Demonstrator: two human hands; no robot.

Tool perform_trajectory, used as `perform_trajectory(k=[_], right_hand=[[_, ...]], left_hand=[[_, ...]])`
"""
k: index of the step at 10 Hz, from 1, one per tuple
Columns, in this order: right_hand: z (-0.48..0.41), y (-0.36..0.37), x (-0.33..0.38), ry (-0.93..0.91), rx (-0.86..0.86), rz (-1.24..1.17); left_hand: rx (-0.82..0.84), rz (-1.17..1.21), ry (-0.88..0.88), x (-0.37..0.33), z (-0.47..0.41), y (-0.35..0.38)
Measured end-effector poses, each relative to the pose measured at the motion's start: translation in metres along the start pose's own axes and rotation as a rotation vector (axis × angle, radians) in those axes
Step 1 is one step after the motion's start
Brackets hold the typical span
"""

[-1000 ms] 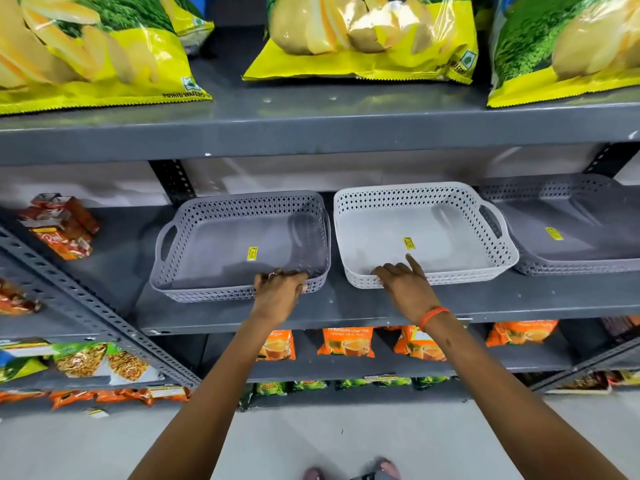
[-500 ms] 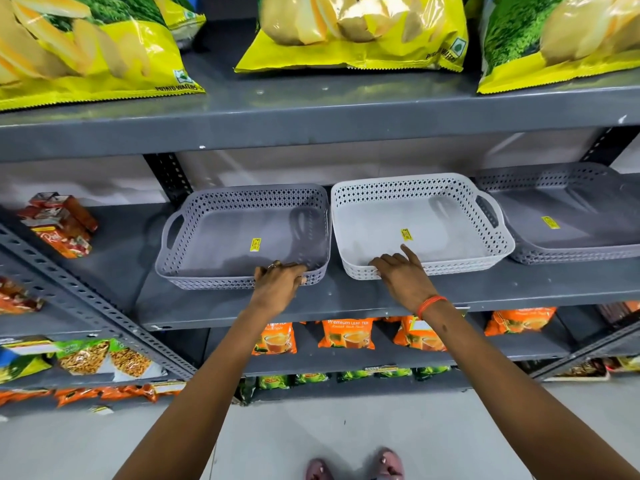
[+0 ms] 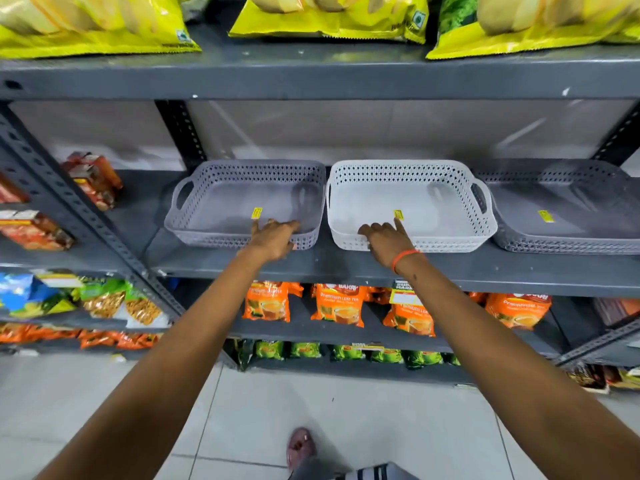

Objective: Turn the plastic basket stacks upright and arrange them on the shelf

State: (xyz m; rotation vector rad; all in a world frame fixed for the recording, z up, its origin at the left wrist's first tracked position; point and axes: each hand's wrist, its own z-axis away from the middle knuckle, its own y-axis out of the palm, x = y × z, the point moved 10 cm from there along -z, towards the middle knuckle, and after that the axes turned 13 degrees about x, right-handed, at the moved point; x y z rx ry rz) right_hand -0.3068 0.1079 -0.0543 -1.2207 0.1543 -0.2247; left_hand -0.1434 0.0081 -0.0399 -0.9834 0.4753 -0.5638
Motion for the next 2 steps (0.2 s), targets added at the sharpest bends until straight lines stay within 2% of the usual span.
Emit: perform_trajectory(k=[1, 2], right_hand=[[0.019, -0.012, -0.006, -0.017, -0.015, 0.071], [0.029, -0.032, -0.019, 0.009, -0.016, 0.059]], left_hand=[[-0.053, -0.041, -0.046, -0.032, 0.025, -0.018], [-0.090, 0.032, 0.014, -0.067, 0.043, -0.037]])
